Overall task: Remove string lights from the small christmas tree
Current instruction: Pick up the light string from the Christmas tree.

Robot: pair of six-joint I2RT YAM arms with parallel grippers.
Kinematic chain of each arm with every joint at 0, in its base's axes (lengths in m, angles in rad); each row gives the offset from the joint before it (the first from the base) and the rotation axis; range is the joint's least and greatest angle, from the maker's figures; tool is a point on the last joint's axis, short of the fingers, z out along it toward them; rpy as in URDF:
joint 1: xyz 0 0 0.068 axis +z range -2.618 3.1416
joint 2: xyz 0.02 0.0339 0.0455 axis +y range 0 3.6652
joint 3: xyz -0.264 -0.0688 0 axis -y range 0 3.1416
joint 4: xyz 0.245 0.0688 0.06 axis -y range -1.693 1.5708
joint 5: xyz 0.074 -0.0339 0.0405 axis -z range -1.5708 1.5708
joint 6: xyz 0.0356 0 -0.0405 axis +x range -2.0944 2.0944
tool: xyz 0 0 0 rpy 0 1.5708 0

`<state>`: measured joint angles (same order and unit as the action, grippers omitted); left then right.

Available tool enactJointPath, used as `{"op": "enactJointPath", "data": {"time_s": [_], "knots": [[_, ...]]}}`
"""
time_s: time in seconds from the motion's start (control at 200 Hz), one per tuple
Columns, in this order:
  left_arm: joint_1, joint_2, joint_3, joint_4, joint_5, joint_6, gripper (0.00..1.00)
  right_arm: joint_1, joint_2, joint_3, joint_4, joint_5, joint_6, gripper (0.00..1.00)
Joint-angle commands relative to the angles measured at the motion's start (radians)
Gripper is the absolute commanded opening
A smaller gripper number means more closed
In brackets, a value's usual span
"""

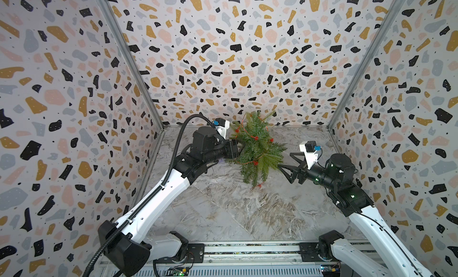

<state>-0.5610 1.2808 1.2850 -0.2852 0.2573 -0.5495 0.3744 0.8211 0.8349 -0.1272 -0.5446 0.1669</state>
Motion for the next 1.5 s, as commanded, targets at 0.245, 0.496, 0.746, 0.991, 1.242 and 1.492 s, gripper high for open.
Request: {"op": "enactJointPath", "data": {"time_s": [0.245,0.496,0.746,0.991,1.242,1.492], "knots": [[-0.042,0.116,0.151,0.148,-0.078,-0.047,0.49,0.010,0.006,0.030,-0.021,-0.011,-0.023,0.98],[-0.042,0.179,0.230,0.049,-0.226,-0.074,0.40,0.012,0.006,0.033,-0.019,-0.005,-0.035,0.99],[-0.042,0.210,0.255,0.042,-0.215,-0.094,0.39,0.014,0.000,0.030,-0.017,0.004,-0.040,0.99],[-0.043,0.240,0.279,0.047,-0.183,-0.113,0.35,0.014,-0.003,0.028,-0.009,0.001,-0.038,0.99],[-0.053,0.240,0.279,0.052,-0.183,-0.138,0.27,0.014,-0.011,0.026,-0.013,0.026,-0.039,0.99],[-0.068,0.255,0.290,0.067,-0.159,-0.160,0.31,0.013,-0.013,0.022,-0.011,0.038,-0.037,1.00]]}}
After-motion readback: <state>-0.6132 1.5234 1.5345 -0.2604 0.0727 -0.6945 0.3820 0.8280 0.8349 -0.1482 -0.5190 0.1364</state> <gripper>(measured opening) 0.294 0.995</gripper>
